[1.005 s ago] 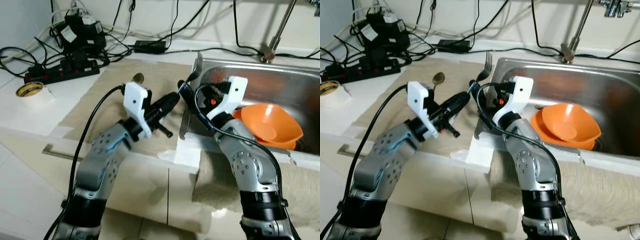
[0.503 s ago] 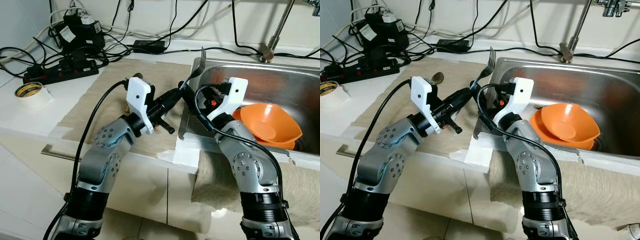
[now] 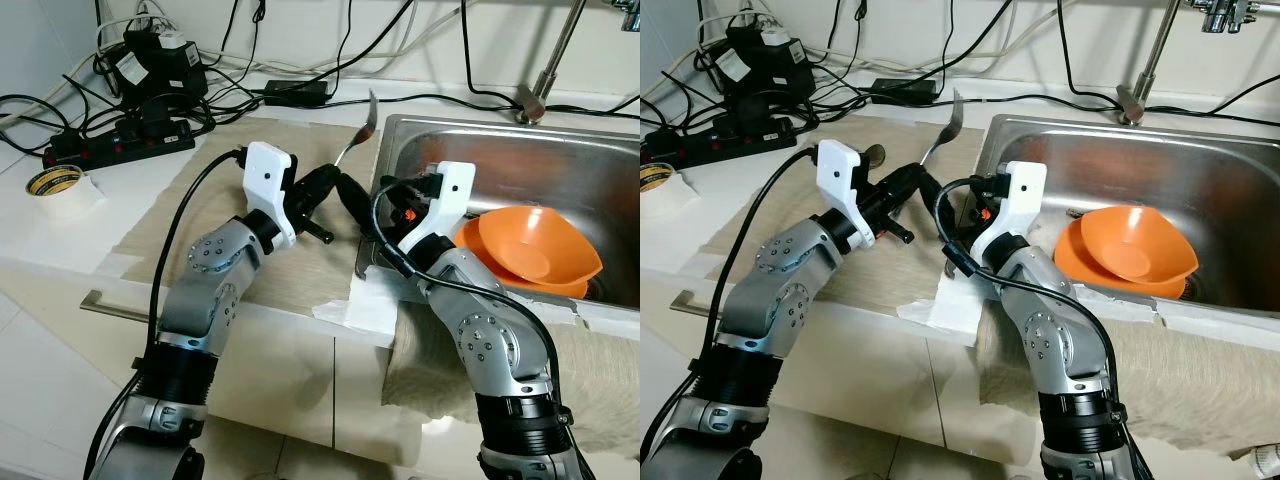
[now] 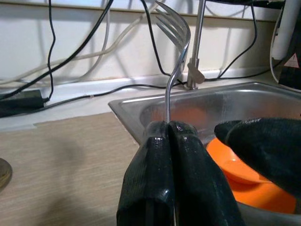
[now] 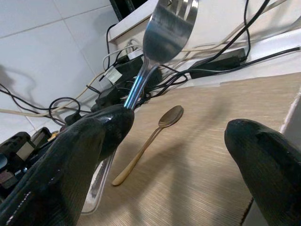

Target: Kitchen organization

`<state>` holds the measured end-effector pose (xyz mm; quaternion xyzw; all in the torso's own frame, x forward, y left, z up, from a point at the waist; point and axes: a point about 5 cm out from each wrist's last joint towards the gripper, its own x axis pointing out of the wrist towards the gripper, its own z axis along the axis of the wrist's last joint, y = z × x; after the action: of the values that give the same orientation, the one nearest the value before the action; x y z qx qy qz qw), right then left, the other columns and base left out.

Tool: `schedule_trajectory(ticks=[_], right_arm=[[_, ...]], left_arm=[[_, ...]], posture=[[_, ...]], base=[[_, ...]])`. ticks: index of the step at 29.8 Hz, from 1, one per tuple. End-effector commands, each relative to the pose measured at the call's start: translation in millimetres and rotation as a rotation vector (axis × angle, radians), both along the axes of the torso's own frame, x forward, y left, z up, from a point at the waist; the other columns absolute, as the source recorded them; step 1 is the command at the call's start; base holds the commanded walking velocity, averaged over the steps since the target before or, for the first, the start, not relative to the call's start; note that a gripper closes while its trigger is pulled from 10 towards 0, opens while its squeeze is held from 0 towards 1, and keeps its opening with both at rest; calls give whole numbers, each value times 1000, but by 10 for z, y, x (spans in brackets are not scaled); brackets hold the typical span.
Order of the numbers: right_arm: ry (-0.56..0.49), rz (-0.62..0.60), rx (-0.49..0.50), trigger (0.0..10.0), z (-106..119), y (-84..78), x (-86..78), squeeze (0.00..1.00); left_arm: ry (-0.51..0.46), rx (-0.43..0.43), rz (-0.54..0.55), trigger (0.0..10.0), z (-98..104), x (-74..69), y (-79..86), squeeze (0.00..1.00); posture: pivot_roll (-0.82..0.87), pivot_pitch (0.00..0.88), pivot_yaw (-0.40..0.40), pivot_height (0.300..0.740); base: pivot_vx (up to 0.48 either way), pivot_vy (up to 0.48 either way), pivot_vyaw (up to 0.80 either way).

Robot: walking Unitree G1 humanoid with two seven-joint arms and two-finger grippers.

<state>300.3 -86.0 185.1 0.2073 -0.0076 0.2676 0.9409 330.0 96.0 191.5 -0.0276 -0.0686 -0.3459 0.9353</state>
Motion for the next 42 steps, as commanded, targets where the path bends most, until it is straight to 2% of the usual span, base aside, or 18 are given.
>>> schedule_trajectory(ticks=[1, 8, 21, 25, 41, 42], right_arm=[[-10, 7, 2, 10000, 26, 3, -20, 0], [-31, -23, -12, 10000, 56, -36, 14, 0], [-34, -48, -15, 10000, 73, -55, 95, 0], [-39, -58, -44, 10000, 65, -51, 126, 0], [-18, -106, -102, 10000, -19, -62, 176, 0], [-15, -118, -106, 0, -28, -76, 183, 0]], left_arm=[[-27, 6, -24, 0, 35, -20, -27, 624], [-46, -23, -73, 0, 2, -146, -68, 627], [-71, -13, -144, 0, -26, -377, -154, 627], [-74, -9, -174, 0, -23, -449, -199, 627], [-84, -3, -182, 0, 12, -457, -227, 624], [-85, -3, -184, 0, 14, -459, -230, 620]], posture=[[-61, 0, 78, 736], [-59, 0, 77, 736], [-43, 0, 67, 736], [-42, 0, 69, 736], [-44, 0, 71, 736], [-44, 0, 71, 736]], base=[[0, 0, 0], [0, 0, 0], [0, 0, 0], [0, 0, 0], [0, 0, 0], [0, 0, 0]])
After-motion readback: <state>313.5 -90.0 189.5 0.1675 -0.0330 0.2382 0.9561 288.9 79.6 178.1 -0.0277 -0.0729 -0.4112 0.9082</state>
